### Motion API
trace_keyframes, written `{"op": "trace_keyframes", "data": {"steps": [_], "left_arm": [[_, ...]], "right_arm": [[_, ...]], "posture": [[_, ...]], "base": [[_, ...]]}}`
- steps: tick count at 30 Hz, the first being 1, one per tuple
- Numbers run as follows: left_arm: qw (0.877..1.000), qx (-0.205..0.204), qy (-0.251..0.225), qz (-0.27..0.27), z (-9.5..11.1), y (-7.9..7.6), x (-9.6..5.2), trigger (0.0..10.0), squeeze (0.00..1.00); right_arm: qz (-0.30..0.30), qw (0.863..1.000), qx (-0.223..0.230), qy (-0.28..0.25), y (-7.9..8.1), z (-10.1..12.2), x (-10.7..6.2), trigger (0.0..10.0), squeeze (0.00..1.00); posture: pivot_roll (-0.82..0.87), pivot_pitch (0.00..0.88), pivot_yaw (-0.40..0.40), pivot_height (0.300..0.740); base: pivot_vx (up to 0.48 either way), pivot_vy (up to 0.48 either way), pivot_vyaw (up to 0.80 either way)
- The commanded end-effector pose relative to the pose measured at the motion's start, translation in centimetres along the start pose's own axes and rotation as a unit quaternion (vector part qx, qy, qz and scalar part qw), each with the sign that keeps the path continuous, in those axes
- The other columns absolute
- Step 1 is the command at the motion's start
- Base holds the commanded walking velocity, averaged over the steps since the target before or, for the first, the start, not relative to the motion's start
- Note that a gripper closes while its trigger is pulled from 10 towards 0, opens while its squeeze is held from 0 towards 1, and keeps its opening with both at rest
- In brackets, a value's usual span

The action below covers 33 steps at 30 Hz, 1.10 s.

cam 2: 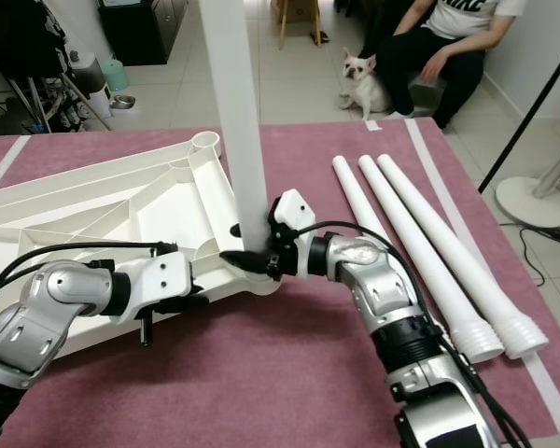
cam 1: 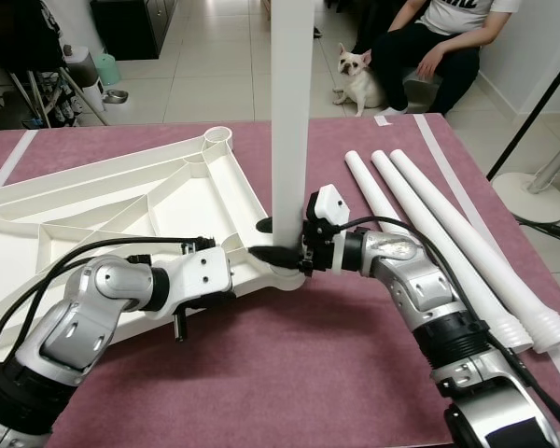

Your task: Building children table

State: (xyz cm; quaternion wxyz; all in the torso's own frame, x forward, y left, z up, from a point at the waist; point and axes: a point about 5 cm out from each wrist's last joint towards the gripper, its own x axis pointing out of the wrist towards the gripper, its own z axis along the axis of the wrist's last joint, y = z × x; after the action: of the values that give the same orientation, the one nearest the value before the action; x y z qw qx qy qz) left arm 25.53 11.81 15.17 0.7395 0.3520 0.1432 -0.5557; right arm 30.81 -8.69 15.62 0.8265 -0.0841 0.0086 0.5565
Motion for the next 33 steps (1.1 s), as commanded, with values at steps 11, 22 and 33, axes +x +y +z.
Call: {"op": "trace_keyframes", "data": {"steps": [11, 22, 33], "left_arm": [[0.986, 0.045, -0.076, 0.142, 6.5, 4.0, 3.0, 10.0, 0.00], [0.982, 0.038, -0.071, 0.169, 7.4, 5.2, 4.1, 10.0, 0.00], [0.989, 0.056, -0.078, 0.112, 6.0, 3.1, 2.1, 10.0, 0.00]], "right_arm": [[-0.321, 0.940, 0.036, 0.113, -1.9, -2.7, 4.8, 0.0, 0.00], [-0.382, 0.921, 0.033, 0.071, -1.3, -1.8, 6.5, 10.0, 0.00], [-0.164, 0.986, 0.001, -0.038, 0.2, 1.3, 4.9, 10.0, 0.00]], "posture": [[0.10, 0.000, 0.064, 0.740], [0.09, 0.005, 0.073, 0.740], [0.10, 0.004, 0.066, 0.740]], "base": [[0.000, 0.000, 0.00], [0.000, 0.000, 0.00], [0.000, 0.000, 0.00]]}}
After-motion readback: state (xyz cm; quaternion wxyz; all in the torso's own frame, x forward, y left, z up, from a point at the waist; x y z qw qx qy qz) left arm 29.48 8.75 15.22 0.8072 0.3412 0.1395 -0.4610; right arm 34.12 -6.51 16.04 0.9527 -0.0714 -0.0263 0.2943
